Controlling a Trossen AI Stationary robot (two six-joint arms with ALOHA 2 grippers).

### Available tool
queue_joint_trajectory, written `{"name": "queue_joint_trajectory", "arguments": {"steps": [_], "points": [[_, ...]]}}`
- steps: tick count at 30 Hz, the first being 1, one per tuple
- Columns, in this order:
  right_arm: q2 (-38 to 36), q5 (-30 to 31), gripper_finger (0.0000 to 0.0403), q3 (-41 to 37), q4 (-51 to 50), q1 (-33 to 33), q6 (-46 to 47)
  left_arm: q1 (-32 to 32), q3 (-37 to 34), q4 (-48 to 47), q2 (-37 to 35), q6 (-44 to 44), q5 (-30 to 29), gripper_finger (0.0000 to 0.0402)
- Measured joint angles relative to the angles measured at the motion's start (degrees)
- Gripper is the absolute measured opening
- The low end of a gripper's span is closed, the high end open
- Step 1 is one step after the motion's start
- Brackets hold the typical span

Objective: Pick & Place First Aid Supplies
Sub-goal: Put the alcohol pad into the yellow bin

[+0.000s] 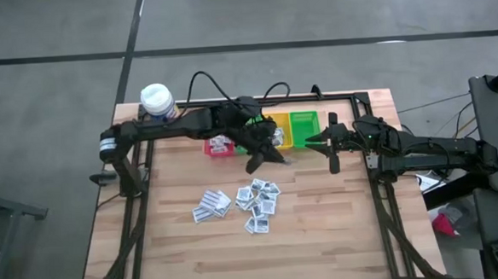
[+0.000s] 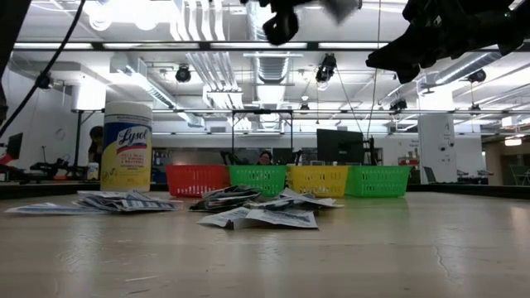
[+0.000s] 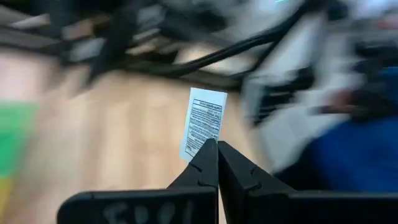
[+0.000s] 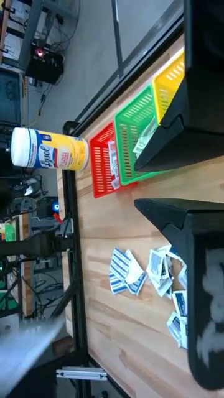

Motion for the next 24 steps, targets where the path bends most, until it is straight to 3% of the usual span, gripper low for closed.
{"name": "queue_joint_trajectory", "arguments": {"steps": [5, 8, 12, 24], "points": [[0.0, 0.0, 0.008, -0.01, 0.0, 0.0, 0.0, -0.78, 0.0, -9.58, 0.83, 3.99, -25.32, 0.0], [0.0, 0.02, 0.0086, -0.01, 0.02, -0.06, -0.73, -0.22, -0.02, -9.96, 2.67, 6.2, -33.79, 0.0], [0.0, 1.01, 0.0093, -0.01, 0.02, -0.02, -2.41, 2.16, -0.02, -8.66, 5.69, 9.72, -36.53, 0.0], [-0.04, 6.39, 0.0091, -0.07, -4.2, -0.33, -3.12, 10.68, -0.11, 0.86, 13.09, 16.2, -37.12, 0.0]]}}
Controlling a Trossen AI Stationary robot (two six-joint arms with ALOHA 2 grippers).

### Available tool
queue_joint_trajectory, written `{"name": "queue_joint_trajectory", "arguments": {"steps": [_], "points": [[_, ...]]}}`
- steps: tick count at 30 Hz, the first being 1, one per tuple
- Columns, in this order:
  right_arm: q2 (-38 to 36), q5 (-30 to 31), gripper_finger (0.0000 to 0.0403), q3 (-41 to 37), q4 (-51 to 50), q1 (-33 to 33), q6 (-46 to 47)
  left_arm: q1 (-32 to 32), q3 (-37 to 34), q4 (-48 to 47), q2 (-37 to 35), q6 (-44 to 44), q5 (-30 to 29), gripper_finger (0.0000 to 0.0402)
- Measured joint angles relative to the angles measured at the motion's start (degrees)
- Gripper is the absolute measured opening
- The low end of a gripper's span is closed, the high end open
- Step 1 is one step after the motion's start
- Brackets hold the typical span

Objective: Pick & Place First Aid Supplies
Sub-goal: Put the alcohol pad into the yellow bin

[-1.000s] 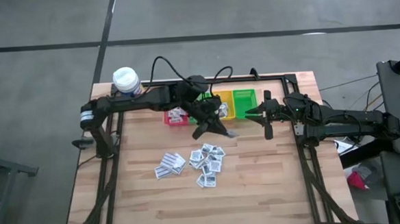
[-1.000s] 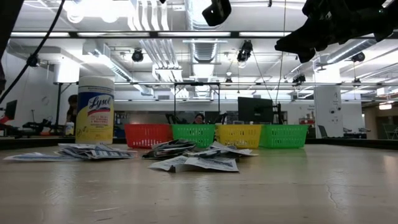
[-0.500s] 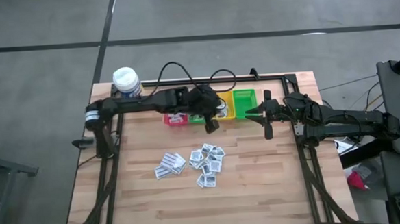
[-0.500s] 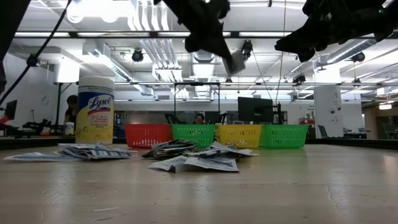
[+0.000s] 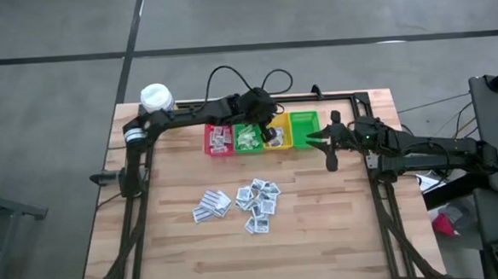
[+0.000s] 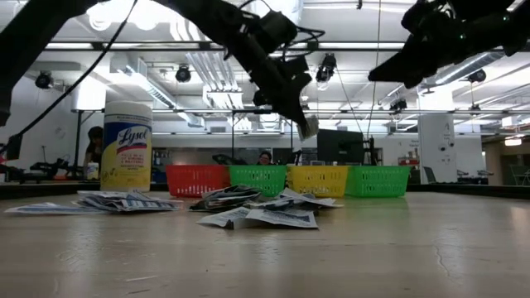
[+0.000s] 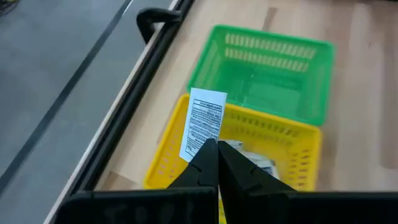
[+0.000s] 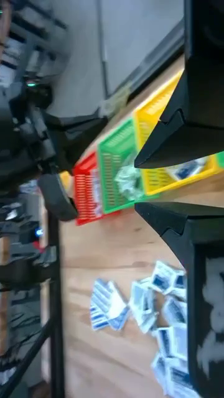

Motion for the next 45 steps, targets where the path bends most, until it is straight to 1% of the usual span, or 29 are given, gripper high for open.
{"name": "queue_joint_trajectory", "arguments": {"steps": [4, 7, 13, 17, 23, 29, 33, 36, 41, 45], "points": [[0.0, 0.72, 0.0081, -0.92, -1.23, -0.35, 3.18, 0.14, 0.0, 2.13, 2.52, 1.75, 0.18, 0.0], [0.0, 0.78, 0.0076, -1.03, -1.14, -0.31, 3.6, -0.32, 0.0, 2.85, 4.81, 2.85, 0.26, 0.0], [0.02, 0.76, 0.007, -1.04, -0.84, -0.31, 3.91, -0.34, 0.0, 2.56, 9.04, 1.48, 0.3, 0.0], [0.02, 0.76, 0.0073, -1.04, -0.79, -0.33, 5.45, -0.32, 0.0, 2.93, 9.62, 1.27, 0.26, 0.0], [0.02, 0.76, 0.0083, -1.04, -0.5, -0.33, 5.33, -0.34, 0.0, 2.68, 9.99, 1.48, 0.35, 0.0], [0.02, 0.74, 0.0089, -1.04, -0.44, -0.33, 5.3, -0.39, 0.0, 2.54, 11.05, 0.41, 2.84, 0.0], [0.02, 0.74, 0.0086, -1.04, -0.44, -0.33, 5.3, -0.45, 0.0, 2.6, 11.08, 0.05, 2.84, 0.0004], [0.02, 0.74, 0.0081, -1.04, -0.44, -0.33, 5.28, -0.45, 0.0, 2.56, 11.08, 0.0, 2.84, 0.0028], [0.02, 0.71, 0.0074, -1.04, -0.44, -0.33, 5.26, -0.43, 0.0, 2.48, 10.93, -0.62, 2.77, 0.0104], [0.02, 0.69, 0.0072, -1.04, -0.44, -0.34, 5.02, -0.44, 1.45, -1.53, 8.53, -0.85, 2.57, 0.0158]]}}
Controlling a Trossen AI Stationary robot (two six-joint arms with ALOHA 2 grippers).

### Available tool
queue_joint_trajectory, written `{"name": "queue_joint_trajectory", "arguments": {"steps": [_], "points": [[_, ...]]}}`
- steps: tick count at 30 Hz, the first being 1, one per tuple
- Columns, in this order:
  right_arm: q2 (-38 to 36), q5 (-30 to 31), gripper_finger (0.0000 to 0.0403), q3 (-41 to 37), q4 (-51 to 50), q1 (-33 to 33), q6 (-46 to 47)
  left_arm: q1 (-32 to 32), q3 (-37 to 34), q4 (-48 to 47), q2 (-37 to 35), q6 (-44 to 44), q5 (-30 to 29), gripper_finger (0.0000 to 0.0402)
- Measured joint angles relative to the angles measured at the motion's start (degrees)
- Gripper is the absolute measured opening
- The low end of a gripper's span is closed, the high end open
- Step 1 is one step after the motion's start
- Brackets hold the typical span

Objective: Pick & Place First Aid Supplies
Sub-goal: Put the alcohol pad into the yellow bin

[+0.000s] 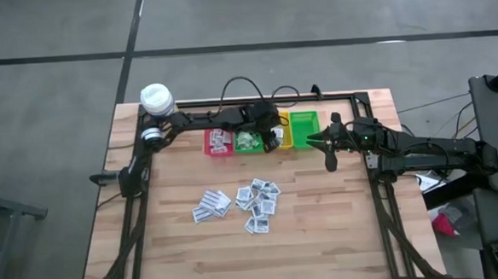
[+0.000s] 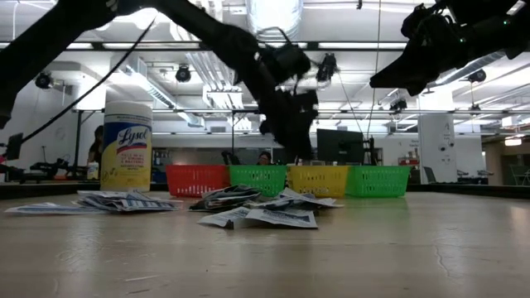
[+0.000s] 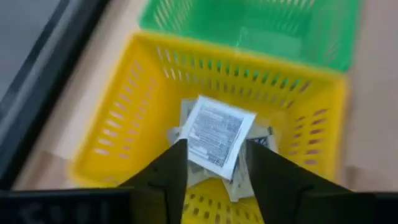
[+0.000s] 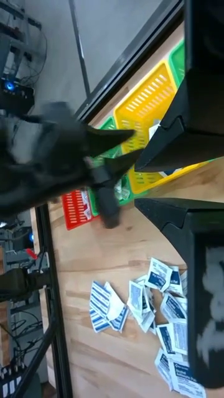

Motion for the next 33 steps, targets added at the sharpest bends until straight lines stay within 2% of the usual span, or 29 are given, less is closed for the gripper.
{"name": "queue_joint_trajectory", "arguments": {"steps": [3, 6, 10, 13, 18, 21, 24, 28, 33], "points": [[0.04, -0.1, 0.0076, 0.0, 0.0, -0.01, 0.0, -0.01, 1.69, -3.6, -2.91, -0.59, 0.02, 0.0181], [0.04, -0.09, 0.0082, 0.0, -0.01, -0.01, 0.0, -0.48, 2.55, -9.68, -5.65, -4.87, 0.33, 0.0189], [0.04, -0.1, 0.0089, -0.02, -0.02, 0.01, -0.4, -2.55, 2.42, -17.61, -10.24, -12.44, 5.5, 0.019], [0.04, -0.06, 0.0092, -0.02, -0.02, -0.01, -0.8, -6.0, 1.2, -21.46, -12.83, -16.88, 8.13, 0.019], [0.04, -0.03, 0.0091, -0.02, -0.08, 0.01, -1.57, -13.78, -2.44, -22.58, -14.36, -22.11, 8.25, 0.019], [0.04, 0.05, 0.0087, -0.02, -0.07, 0.01, -1.9, -18.06, -4.01, -22.59, -14.65, -24.17, 7.49, 0.019], [0.04, 0.05, 0.0082, -0.02, -0.09, 0.01, -1.9, -21.47, -6.13, -22.83, -14.16, -28.08, 4.16, 0.019], [0.02, 0.05, 0.0077, -0.02, -0.09, 0.01, -1.96, -23.41, -9.25, -22.75, -14.25, -41.85, 0.44, 0.019], [0.02, 0.03, 0.0081, -0.02, -0.08, 0.01, -2.99, -23.38, -12.84, -22.79, -14.28, -60.41, 2.42, 0.019]]}}
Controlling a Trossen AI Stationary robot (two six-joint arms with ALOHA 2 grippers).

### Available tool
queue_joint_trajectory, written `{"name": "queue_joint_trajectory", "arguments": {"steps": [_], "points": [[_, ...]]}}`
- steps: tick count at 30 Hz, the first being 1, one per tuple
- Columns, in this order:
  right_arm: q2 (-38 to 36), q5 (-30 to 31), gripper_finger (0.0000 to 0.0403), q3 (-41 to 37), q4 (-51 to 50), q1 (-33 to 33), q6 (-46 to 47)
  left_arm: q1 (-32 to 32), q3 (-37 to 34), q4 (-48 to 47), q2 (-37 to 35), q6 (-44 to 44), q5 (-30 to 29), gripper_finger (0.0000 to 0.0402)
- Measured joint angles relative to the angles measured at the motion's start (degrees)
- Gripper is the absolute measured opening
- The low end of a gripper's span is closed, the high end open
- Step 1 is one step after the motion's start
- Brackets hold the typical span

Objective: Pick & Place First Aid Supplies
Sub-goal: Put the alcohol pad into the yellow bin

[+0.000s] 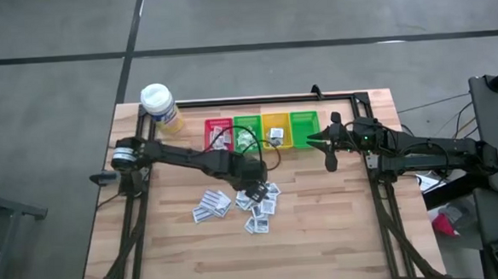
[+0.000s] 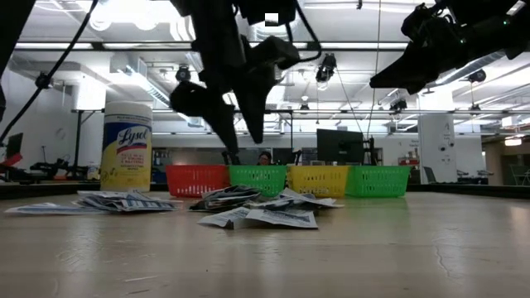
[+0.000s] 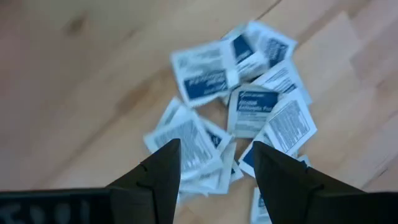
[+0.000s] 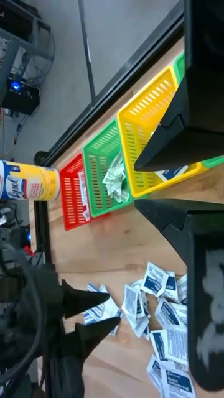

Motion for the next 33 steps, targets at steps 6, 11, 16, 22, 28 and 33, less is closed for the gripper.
{"name": "queue_joint_trajectory", "arguments": {"steps": [6, 11, 16, 22, 28, 33], "points": [[0.0, 0.0, 0.0092, 0.0, -0.01, 0.0, 0.02, -0.08, -2.26, 1.02, 0.0, -9.45, 4.1, 0.019], [-0.02, 0.0, 0.0098, 0.0, -0.01, 0.0, 0.07, 0.14, -2.64, 1.66, 0.01, -10.59, 3.16, 0.019], [-0.04, -0.01, 0.01, 0.0, 0.01, 0.0, 0.14, 0.26, -2.63, 1.74, 0.19, -11.58, -0.13, 0.019], [-0.04, -0.02, 0.0093, 0.0, 0.01, 0.0, 0.22, 0.24, -2.64, 2.19, 0.2, -14.03, -2.92, 0.019], [-0.04, -0.02, 0.0086, 0.0, 0.01, 0.0, 0.22, 0.24, -2.61, 3.56, -0.13, -10.76, -1.98, 0.019], [-0.02, -0.04, 0.009, 0.0, 0.01, 0.0, 0.22, 0.22, -2.59, 6.18, -0.15, -14.34, -1.82, 0.019]]}}
